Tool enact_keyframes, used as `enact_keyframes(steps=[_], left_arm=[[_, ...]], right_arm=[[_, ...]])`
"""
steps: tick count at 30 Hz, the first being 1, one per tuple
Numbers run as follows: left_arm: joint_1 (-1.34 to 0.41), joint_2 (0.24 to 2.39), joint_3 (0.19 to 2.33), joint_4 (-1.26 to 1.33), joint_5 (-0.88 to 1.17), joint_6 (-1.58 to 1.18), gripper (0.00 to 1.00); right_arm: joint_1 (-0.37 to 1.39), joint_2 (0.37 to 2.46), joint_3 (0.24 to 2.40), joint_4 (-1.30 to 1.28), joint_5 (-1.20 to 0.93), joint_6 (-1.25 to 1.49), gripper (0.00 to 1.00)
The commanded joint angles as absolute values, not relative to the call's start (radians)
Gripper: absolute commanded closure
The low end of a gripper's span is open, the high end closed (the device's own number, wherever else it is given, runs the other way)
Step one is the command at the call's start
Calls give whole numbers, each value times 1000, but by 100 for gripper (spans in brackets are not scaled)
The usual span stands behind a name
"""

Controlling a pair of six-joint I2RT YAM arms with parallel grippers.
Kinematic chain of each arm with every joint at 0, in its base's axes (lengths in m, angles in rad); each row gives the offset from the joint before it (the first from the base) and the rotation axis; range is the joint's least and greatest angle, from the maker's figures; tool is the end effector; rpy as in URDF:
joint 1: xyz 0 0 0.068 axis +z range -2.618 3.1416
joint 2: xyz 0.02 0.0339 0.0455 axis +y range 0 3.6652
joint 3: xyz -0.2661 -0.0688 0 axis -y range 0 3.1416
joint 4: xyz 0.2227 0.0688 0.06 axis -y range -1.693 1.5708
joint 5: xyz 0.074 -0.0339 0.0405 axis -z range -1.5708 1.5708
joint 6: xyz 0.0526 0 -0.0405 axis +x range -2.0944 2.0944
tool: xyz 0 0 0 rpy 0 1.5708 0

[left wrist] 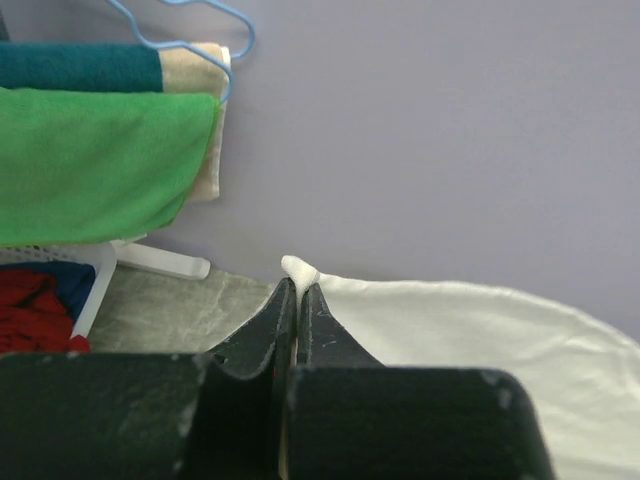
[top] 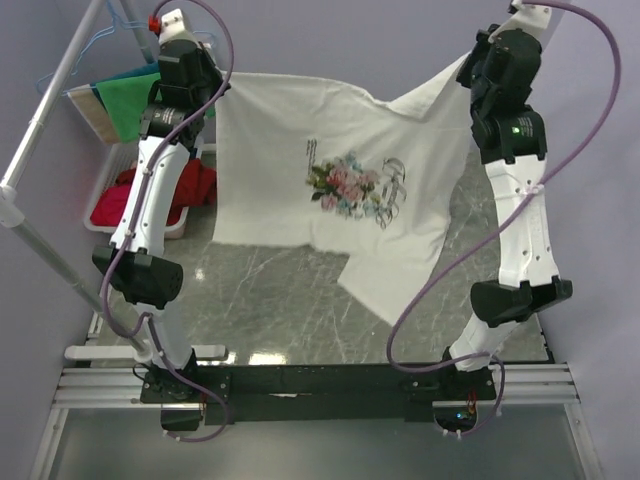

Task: Fold and stack the t-shirts
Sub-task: Flatten the tshirt out

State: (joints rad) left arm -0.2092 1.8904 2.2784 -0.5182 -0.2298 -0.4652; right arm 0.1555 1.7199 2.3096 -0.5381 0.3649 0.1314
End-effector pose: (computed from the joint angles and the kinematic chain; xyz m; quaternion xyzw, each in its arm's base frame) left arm 0.4047 -0.0737 0.4897 -0.1703 0.7309 -0.1355 0.6469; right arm 0.3331 0.0332 0.5567 0.1234 0.6787 -0.0217 0.7236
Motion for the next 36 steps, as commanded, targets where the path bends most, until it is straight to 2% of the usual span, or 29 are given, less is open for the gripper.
enact_keyframes(steps=[1,6,10,14,18,28,33,36], left_arm=[[-212,1729,2255,-454,-256,-443,99],[-212,1542,2111,-460,-244,-426,99],[-212,1422,2080,-537,-215,-407,99],[-212,1287,2030,-615,-209,-359,99],[-212,1200,2017,-614,-198,-354,99],[-212,1350,2189,-490,-235,-337,99],[-218,1477,2050,-423,-221,-397,99],[-244,1560,1947,-411,-261,-417,99]], right_arm=[[144,1520,2307,-430,380,107,100],[144,1312,2178,-420,364,92,100],[146,1171,2111,-426,333,84,100],[143,1050,2125,-420,386,54,100],[144,1003,2151,-399,335,66,100],[143,1117,2180,-315,275,89,100],[144,1238,2047,-269,357,94,100],[144,1310,1892,-221,455,116,100]])
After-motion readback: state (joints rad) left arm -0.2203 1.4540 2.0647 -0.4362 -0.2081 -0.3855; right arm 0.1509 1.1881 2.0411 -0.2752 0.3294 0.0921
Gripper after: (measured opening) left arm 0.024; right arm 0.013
